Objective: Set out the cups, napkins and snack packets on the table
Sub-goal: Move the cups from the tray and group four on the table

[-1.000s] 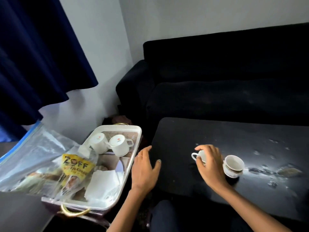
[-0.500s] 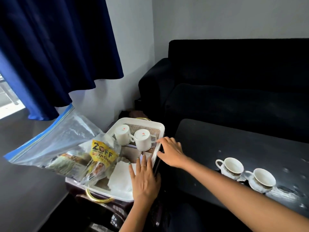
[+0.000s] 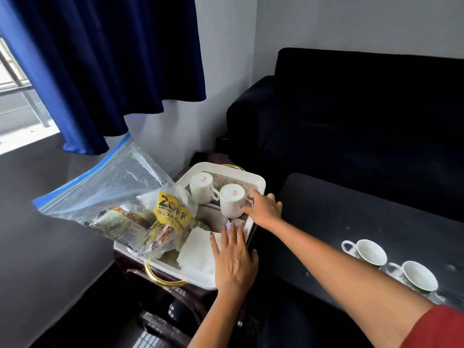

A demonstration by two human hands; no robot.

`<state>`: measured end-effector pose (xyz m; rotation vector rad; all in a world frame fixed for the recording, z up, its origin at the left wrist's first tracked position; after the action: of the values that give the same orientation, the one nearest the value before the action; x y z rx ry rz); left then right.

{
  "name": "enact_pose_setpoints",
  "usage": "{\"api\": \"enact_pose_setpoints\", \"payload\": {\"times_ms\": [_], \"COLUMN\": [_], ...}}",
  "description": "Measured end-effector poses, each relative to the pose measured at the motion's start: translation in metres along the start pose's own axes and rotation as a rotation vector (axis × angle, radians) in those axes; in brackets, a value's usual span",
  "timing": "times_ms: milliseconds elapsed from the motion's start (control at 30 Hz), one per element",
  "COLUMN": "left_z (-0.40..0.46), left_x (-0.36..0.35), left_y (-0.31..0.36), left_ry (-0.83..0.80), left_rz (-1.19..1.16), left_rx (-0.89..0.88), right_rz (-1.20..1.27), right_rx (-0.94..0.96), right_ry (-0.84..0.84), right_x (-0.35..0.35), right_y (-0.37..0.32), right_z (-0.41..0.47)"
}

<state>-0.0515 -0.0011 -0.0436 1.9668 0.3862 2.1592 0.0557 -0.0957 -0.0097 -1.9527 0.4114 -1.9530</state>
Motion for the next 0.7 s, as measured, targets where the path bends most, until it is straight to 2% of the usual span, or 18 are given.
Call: {"api": "enact_pose_setpoints", "payload": {"times_ms": [333, 567, 700], "left_z": [-0.002, -0.006, -0.009], "left_x": [0.006, 0.043, 0.056], "left_y": [0.001, 0.015, 0.035], "left_ry": [0.045, 0.235, 0.248], "left_rz": [-0.026, -0.159, -0.191], "left_rx": [0.001, -0.014, -0.096], "right_rz": [0.241, 0.108, 0.064], "right_rx": [-0.037, 0.124, 0.171], "right_ry": [0.116, 0.106, 0.081], "right_x": [0.033, 0.069, 0.088], "right_y": [-0.002, -0.006, -0.004], "right_z": [-0.029, -0.062, -0.082]}}
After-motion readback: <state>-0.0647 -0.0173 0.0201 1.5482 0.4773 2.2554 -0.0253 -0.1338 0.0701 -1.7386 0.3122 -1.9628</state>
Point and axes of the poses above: each hand's wrist, its own z-axis towards the middle knuckle, its own x-axis out of the back of the hand, y = z × x, the point moved 9 cm from there along z, towards the middle knuckle, and after that the axes turned 5 degrees about x, right-handed, at the moved point
